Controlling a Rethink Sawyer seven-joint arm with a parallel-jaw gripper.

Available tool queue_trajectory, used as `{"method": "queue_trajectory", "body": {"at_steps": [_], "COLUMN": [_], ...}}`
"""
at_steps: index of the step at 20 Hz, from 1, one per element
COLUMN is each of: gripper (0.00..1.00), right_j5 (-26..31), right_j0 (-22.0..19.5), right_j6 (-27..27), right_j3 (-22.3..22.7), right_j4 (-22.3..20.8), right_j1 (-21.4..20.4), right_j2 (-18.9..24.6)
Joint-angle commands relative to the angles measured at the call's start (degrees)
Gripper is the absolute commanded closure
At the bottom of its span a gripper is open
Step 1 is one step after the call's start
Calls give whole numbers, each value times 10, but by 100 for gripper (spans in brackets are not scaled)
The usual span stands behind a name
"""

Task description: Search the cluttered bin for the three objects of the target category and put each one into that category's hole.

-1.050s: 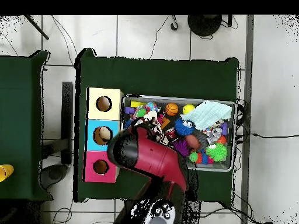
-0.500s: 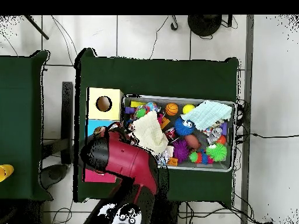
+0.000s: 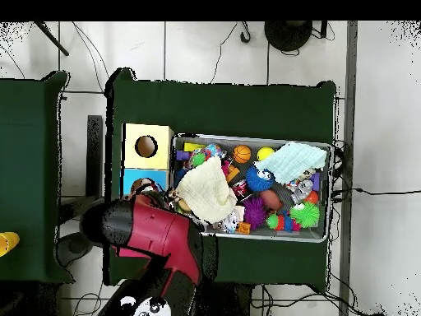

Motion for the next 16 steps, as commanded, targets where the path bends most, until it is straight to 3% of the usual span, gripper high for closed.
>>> {"method": "queue_trajectory", "body": {"at_steps": [1, 6, 11, 16], "gripper": [100, 100, 100, 100], "right_j5": [72, 53, 66, 49], "right_j0": [-4, 3, 6, 8], "right_j6": [145, 151, 143, 144], "right_j3": [28, 35, 60, 80], "right_j4": [15, 13, 20, 34], "right_j1": [-13, -2, -31, -33], "right_j2": [6, 3, 10, 29]}}
